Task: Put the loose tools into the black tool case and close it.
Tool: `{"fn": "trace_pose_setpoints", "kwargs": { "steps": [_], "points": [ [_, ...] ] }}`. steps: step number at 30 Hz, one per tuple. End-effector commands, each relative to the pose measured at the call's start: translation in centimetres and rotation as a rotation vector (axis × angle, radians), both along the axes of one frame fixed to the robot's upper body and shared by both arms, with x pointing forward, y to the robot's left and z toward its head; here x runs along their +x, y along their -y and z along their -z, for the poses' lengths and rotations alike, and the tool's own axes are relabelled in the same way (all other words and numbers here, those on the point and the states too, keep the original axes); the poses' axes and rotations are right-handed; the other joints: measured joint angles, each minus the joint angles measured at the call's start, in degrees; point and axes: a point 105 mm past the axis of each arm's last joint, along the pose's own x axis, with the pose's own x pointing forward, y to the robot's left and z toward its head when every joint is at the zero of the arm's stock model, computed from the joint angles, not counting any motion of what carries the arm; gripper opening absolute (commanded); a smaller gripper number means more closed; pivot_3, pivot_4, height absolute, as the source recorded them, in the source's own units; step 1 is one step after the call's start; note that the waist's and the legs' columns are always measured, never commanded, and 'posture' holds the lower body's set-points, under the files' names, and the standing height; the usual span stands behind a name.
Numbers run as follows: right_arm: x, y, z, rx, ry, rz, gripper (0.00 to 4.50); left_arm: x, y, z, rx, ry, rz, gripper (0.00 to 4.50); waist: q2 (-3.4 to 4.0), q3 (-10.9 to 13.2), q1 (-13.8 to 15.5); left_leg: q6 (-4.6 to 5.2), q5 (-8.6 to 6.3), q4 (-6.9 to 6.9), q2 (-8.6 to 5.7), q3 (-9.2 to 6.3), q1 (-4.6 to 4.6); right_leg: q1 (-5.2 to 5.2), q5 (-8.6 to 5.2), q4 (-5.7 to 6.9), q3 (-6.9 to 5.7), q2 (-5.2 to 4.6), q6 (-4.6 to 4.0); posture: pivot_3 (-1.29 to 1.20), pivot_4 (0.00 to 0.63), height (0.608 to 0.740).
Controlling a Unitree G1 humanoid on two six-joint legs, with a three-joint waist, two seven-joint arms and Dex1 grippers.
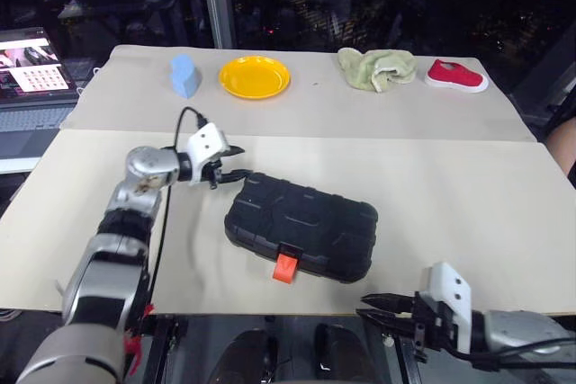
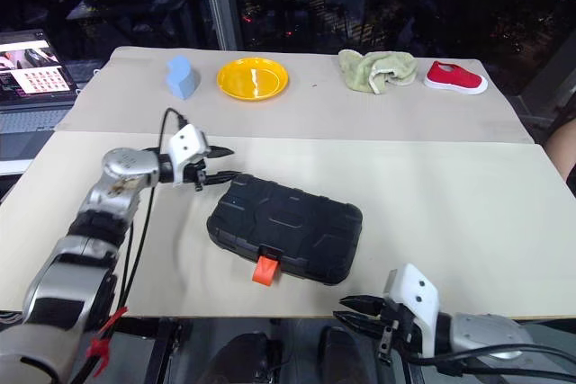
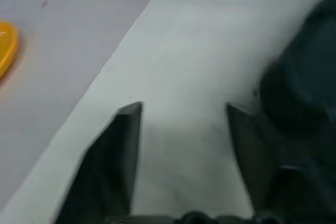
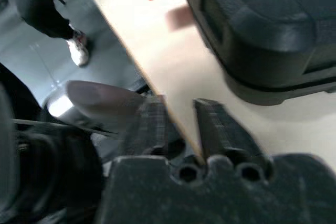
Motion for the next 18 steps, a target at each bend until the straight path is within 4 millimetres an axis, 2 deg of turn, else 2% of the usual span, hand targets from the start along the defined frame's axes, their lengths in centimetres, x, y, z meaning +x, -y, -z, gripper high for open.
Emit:
{"fn": "trace_pose_setpoints", "kwargs": {
  "steps": [1, 3, 4, 9, 15, 18],
  "points": [
    [0.7, -0.5, 0.6, -0.025, 0.012, -0.011, 0.0, 0.3, 0.9, -0.1, 0.066, 0.022, 0.056, 1.1, 0.0, 0.0, -0.07, 0.05, -0.01, 0.01, 0.0, 0.0, -0.02, -0.01, 0.0, -0.01, 0.0, 0.0, 0.01, 0.0, 0.15, 0.74],
    [1.1, -0.6, 0.8, -0.039, 0.022, -0.011, 0.0, 0.2, 1.3, 0.2, 0.096, 0.016, 0.081, 0.27, 0.0, 0.0, -0.28, 0.25, 0.02, 0.02, 0.0, 0.0, -0.08, -0.05, -0.01, -0.06, 0.02, 0.02, 0.02, 0.0, 0.15, 0.74],
    [1.6, -0.5, 0.9, -0.053, 0.033, 0.001, 0.0, 0.0, 1.5, 0.5, 0.112, 0.004, 0.106, 0.04, 0.0, 0.0, -0.35, 0.48, 0.12, 0.01, 0.0, 0.0, -0.13, -0.1, -0.02, -0.06, 0.02, 0.03, 0.03, 0.0, 0.15, 0.74],
    [4.0, 0.7, 0.7, -0.102, 0.103, 0.091, 0.0, -2.0, 1.6, 2.0, 0.188, -0.083, 0.259, 0.04, 0.0, -0.01, -0.25, 0.53, 0.14, 0.58, -0.01, 0.0, -1.04, -1.07, 0.0, 0.44, -0.01, 0.06, 0.01, 0.0, 0.15, 0.74],
    [7.7, 3.3, -0.5, -0.134, 0.22, 0.255, 0.0, -4.8, 0.9, 3.2, 0.254, -0.198, 0.412, 0.04, 0.01, -0.01, -0.36, 0.68, 0.04, 0.69, -0.05, 0.11, -0.95, -0.86, 0.08, 0.39, 0.04, -0.02, 0.15, 0.0, 0.15, 0.74],
    [8.9, 4.1, -1.2, -0.124, 0.247, 0.317, 0.0, -5.8, 0.7, 3.5, 0.258, -0.232, 0.444, 0.04, 0.07, -0.04, -0.36, 0.69, 0.03, 0.75, -0.05, 0.11, -0.89, -0.82, 0.1, 0.44, 0.12, -0.04, 0.16, 0.0, 0.15, 0.74]
  ]
}}
